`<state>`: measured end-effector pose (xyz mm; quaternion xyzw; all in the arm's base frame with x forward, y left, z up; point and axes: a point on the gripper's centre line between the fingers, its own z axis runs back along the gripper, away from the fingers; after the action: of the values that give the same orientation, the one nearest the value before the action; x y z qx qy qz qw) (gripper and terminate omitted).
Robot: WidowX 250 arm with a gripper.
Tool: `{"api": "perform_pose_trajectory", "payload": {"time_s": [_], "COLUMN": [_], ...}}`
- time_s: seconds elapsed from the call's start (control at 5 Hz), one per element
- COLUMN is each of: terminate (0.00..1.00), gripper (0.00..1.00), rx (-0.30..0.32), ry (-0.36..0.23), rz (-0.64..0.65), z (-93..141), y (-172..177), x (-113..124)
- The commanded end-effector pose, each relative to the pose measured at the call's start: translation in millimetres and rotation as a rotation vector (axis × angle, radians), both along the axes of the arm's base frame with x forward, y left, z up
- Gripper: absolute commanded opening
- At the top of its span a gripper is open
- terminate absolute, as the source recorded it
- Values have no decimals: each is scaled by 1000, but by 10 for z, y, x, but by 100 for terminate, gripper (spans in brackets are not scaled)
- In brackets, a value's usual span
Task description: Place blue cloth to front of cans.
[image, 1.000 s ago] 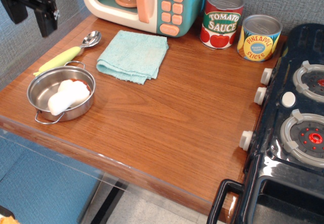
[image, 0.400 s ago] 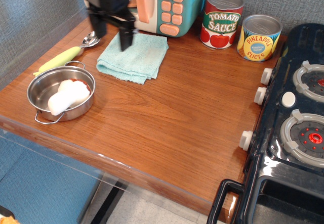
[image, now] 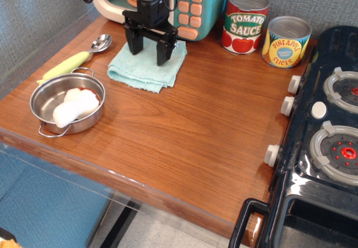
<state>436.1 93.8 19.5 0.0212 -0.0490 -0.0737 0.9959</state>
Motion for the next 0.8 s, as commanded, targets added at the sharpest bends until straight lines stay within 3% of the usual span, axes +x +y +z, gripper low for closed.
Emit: {"api": "perform_pose_trajectory", "payload": {"time_s": [0.0, 0.2, 0.6], "terminate": [0, 0, 0], "gripper": [100, 100, 100], "rx": [26, 20, -51], "ry": [-55, -79, -103], "rz": [-47, -126, -188], "z": [75, 85, 76], "y": [-258, -671, -1397], "x": [0, 40, 85]}}
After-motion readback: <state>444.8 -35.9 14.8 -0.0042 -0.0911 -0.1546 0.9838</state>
